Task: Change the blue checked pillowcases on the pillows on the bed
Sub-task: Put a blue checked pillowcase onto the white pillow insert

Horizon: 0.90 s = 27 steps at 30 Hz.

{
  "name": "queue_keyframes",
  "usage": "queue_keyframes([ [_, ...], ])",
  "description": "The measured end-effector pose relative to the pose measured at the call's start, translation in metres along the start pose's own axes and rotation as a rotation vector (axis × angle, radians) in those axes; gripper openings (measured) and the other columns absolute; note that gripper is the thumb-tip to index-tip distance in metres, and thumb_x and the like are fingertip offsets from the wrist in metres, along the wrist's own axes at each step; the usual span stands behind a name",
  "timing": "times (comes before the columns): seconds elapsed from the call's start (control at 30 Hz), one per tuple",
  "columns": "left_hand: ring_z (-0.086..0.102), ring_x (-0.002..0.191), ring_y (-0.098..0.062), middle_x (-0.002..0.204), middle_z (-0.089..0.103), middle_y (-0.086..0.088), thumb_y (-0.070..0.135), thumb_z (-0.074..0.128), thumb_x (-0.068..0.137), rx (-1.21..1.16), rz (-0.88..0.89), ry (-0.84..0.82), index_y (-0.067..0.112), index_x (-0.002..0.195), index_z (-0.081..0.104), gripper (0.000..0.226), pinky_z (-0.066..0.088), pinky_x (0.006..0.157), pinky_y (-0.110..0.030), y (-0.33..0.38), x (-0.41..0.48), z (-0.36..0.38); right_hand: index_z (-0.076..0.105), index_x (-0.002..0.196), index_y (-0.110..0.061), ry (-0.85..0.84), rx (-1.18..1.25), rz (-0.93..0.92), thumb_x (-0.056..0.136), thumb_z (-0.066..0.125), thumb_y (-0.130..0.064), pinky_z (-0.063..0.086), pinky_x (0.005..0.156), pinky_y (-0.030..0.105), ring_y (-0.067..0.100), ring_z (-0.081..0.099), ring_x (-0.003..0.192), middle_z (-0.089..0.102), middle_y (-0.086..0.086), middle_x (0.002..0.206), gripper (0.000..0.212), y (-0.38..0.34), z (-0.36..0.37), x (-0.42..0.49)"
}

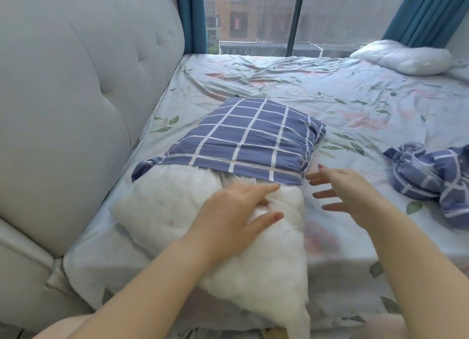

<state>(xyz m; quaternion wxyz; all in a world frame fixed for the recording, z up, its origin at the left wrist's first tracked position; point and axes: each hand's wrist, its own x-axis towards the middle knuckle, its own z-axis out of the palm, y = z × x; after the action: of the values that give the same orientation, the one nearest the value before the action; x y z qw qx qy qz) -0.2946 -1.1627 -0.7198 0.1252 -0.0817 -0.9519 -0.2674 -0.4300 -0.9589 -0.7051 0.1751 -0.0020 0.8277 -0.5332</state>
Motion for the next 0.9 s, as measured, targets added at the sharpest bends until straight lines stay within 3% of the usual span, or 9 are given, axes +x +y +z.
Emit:
queue_keyframes([
  [0.07, 0.051, 0.116, -0.008, 0.12, 0.061, 0.012, 0.075, 0.024, 0.083, 0.013, -0.059, -0.047, 0.041, 0.144, 0.041, 0.072, 0.043, 0.1, -0.036, 0.007, 0.004, 0.003, 0.069, 0.107, -0.018, -0.063, -0.059, -0.037, 0.1, 0.052, -0.023, 0.055, 0.082, 0.042, 0.024, 0.069, 0.094, 0.07, 0.003, 0.109, 0.019, 0.009, -0.008, 0.001],
  [0.17, 0.039, 0.126, -0.012, 0.131, 0.051, 0.005, 0.082, 0.01, 0.075, 0.072, -0.131, -0.172, 0.052, 0.145, 0.03, 0.079, 0.031, 0.11, -0.039, 0.022, 0.012, 0.011, 0.068, 0.111, -0.02, -0.095, -0.177, -0.168, 0.093, 0.059, -0.006, 0.056, 0.081, 0.037, 0.017, 0.07, 0.092, 0.071, -0.004, 0.107, 0.025, 0.02, -0.005, -0.002],
  [0.33, 0.022, 0.143, -0.02, 0.142, 0.042, -0.003, 0.09, 0.001, 0.066, 0.132, -0.21, -0.284, 0.053, 0.128, 0.041, 0.083, 0.005, 0.114, -0.063, 0.035, 0.028, 0.028, 0.071, 0.099, -0.02, -0.052, -0.02, -0.372, 0.086, 0.067, 0.002, 0.052, 0.064, 0.018, 0.005, 0.071, 0.077, 0.071, -0.011, 0.093, 0.026, 0.025, 0.021, 0.007],
  [0.43, 0.02, 0.145, -0.023, 0.142, 0.039, -0.003, 0.089, -0.004, 0.064, 0.132, -0.228, -0.258, 0.056, 0.133, 0.037, 0.087, 0.004, 0.113, -0.067, 0.034, 0.033, 0.034, 0.074, 0.088, -0.018, 0.034, -0.004, -0.415, 0.084, 0.067, -0.002, 0.048, 0.064, 0.018, 0.004, 0.067, 0.07, 0.073, -0.009, 0.08, 0.018, 0.026, 0.028, 0.022],
  [0.53, 0.0, 0.152, -0.022, 0.161, 0.014, 0.0, 0.088, -0.008, 0.061, 0.133, -0.261, -0.288, 0.056, 0.147, 0.021, 0.095, -0.005, 0.116, -0.064, 0.029, 0.033, 0.035, 0.074, 0.081, -0.014, 0.016, 0.019, -0.408, 0.086, 0.068, -0.003, 0.05, 0.064, 0.017, 0.001, 0.064, 0.064, 0.071, -0.008, 0.07, 0.013, 0.02, 0.026, 0.025],
  [0.6, -0.006, 0.152, -0.017, 0.163, 0.008, 0.007, 0.086, -0.01, 0.061, 0.103, -0.277, -0.278, 0.051, 0.15, 0.017, 0.1, -0.007, 0.116, -0.062, 0.024, 0.035, 0.033, 0.075, 0.084, -0.007, -0.022, 0.005, -0.436, 0.086, 0.067, -0.001, 0.052, 0.066, 0.018, 0.004, 0.064, 0.065, 0.073, 0.001, 0.073, 0.01, 0.015, 0.021, 0.023],
  [0.67, -0.005, 0.15, -0.008, 0.161, 0.015, 0.013, 0.083, -0.012, 0.064, 0.051, -0.273, -0.237, 0.045, 0.151, 0.02, 0.1, -0.007, 0.116, -0.061, 0.019, 0.036, 0.033, 0.074, 0.087, -0.002, -0.074, -0.024, -0.471, 0.087, 0.067, 0.0, 0.049, 0.066, 0.016, 0.005, 0.064, 0.066, 0.073, 0.008, 0.078, 0.008, 0.012, 0.014, 0.019],
  [0.77, 0.001, 0.146, 0.0, 0.156, 0.018, 0.021, 0.08, -0.015, 0.068, 0.031, -0.248, -0.184, 0.046, 0.147, 0.022, 0.094, -0.006, 0.115, -0.06, 0.015, 0.035, 0.033, 0.074, 0.086, -0.005, -0.134, -0.132, -0.504, 0.088, 0.067, -0.003, 0.048, 0.07, 0.017, 0.006, 0.063, 0.069, 0.073, 0.005, 0.078, 0.008, 0.011, 0.007, 0.015],
  [0.9, 0.022, 0.141, -0.014, 0.148, 0.028, 0.02, 0.079, -0.014, 0.069, -0.007, -0.253, -0.127, 0.052, 0.125, 0.035, 0.079, 0.001, 0.114, -0.062, 0.017, 0.036, 0.03, 0.071, 0.083, -0.007, -0.177, -0.272, -0.558, 0.091, 0.064, -0.009, 0.051, 0.082, 0.036, 0.022, 0.066, 0.083, 0.072, 0.006, 0.083, 0.01, 0.008, 0.003, 0.007],
])
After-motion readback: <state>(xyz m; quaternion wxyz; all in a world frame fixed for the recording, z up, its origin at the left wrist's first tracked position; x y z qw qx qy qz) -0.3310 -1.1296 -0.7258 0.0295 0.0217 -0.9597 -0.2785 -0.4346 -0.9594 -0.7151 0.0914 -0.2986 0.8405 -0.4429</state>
